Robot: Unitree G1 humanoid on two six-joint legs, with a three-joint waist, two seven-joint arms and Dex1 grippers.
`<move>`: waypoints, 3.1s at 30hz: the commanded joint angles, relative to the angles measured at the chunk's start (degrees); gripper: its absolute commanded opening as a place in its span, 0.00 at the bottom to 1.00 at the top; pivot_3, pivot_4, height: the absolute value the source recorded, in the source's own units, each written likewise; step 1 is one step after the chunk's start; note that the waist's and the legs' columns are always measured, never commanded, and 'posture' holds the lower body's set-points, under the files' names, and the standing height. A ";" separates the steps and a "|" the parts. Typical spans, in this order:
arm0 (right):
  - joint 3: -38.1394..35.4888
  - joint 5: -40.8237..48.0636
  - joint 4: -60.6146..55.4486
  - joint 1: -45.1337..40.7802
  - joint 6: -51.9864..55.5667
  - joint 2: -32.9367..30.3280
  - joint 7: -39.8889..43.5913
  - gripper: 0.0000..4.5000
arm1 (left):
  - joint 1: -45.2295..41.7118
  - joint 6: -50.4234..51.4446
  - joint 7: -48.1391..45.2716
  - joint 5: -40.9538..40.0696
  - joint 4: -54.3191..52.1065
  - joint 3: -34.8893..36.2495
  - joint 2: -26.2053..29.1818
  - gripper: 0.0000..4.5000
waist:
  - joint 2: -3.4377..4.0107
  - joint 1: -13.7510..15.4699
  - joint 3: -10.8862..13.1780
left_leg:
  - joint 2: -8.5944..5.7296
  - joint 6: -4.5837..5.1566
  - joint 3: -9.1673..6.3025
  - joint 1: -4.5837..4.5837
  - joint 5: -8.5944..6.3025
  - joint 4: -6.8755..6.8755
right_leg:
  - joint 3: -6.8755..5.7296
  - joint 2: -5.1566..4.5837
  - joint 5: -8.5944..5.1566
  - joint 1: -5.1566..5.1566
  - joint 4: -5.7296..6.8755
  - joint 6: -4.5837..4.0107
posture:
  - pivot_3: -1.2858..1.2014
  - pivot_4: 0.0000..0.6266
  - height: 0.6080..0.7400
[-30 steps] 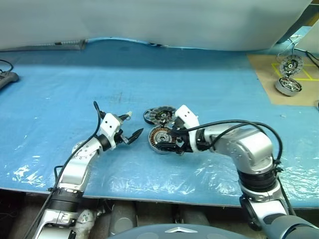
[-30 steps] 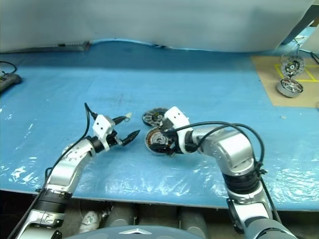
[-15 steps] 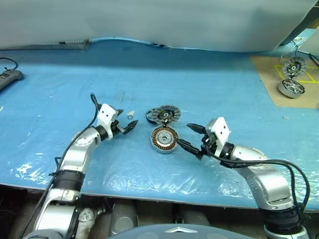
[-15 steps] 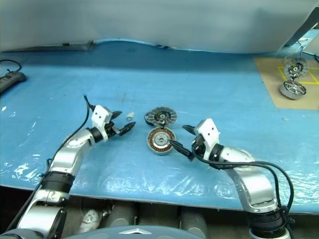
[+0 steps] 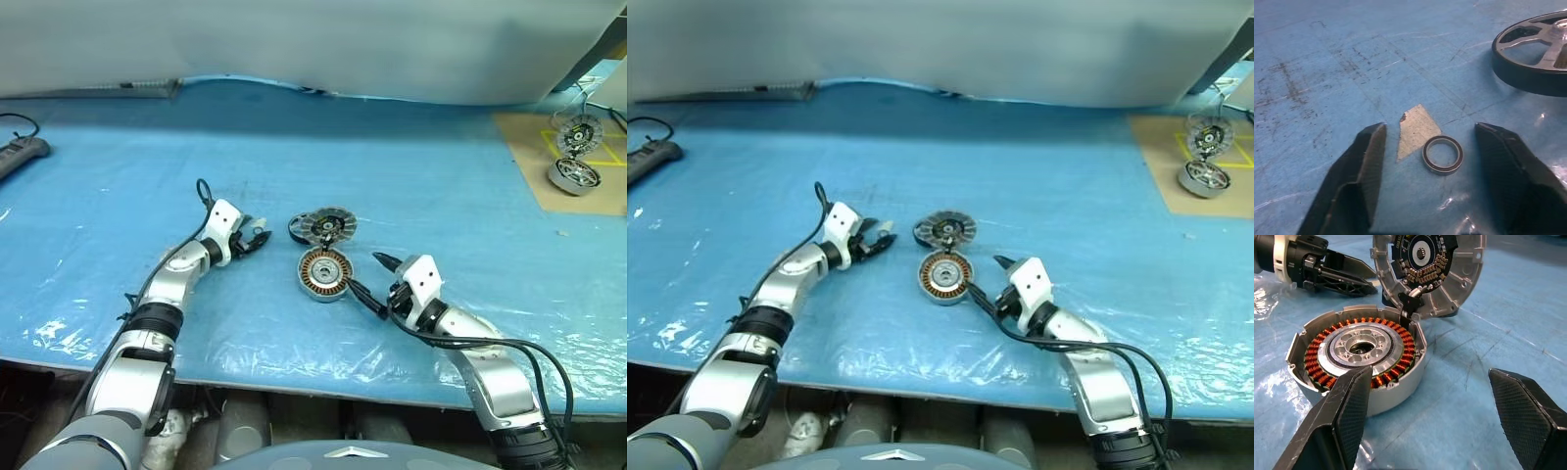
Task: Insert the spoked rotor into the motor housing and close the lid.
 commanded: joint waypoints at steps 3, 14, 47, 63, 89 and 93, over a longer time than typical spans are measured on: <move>-1.08 0.91 0.58 2.68 -5.11 -0.54 1.06 0.90 | 4.33 0.71 -1.53 1.53 -0.10 -0.78 1.63 0.27 | 0.02 -0.25 -0.02 | 0.04 0.01 0.04 0.23 -0.01 -0.02 | 0.07 0.02 -0.04 0.18 -0.03 -0.05 | 0.52 0.24 1.00; -2.82 6.34 7.95 3.81 -14.59 -1.71 9.91 0.90 | 15.60 8.16 -11.06 -7.38 -31.29 -0.11 6.52 0.15 | -0.01 -0.97 0.01 | 0.08 0.05 0.16 -0.13 -0.02 -0.33 | 0.13 0.03 -0.15 -0.26 -0.21 -0.26 | 0.52 0.24 1.00; -1.41 5.73 12.67 1.54 -17.20 -1.87 15.98 0.90 | 4.50 7.66 -21.42 -3.32 -27.77 -14.40 -0.85 0.15 | -0.04 -1.49 0.03 | 0.07 0.22 0.13 -0.45 0.05 -0.09 | -0.05 0.04 -0.01 -0.41 -0.12 -0.08 | 0.52 0.24 1.00; -2.94 7.21 10.40 1.10 -15.35 -2.57 14.51 0.90 | 6.46 10.95 -22.51 -8.81 -34.09 -10.47 -1.04 0.66 | -0.04 -1.46 0.03 | 0.08 0.27 0.12 -0.48 0.04 -0.07 | -0.08 0.03 -0.01 -0.41 -0.11 -0.10 | 0.52 0.24 1.00; 5.22 14.31 -8.15 -17.32 26.03 -7.04 8.21 0.01 | 30.10 1.10 -9.89 -11.79 -44.88 -1.35 0.31 0.00 | -0.01 -1.42 0.03 | 0.09 0.18 0.11 -0.43 0.08 -0.11 | -0.08 0.04 0.00 -0.40 -0.13 -0.07 | 0.52 0.24 1.00; 7.39 12.49 -5.43 -19.29 26.69 -6.31 7.62 0.01 | 30.53 0.04 -10.33 -11.04 -44.03 -2.09 0.67 0.00 | -0.01 -1.47 0.03 | 0.09 0.18 0.12 -0.42 0.09 -0.11 | -0.05 0.05 0.01 -0.40 -0.13 -0.06 | 0.52 0.24 1.00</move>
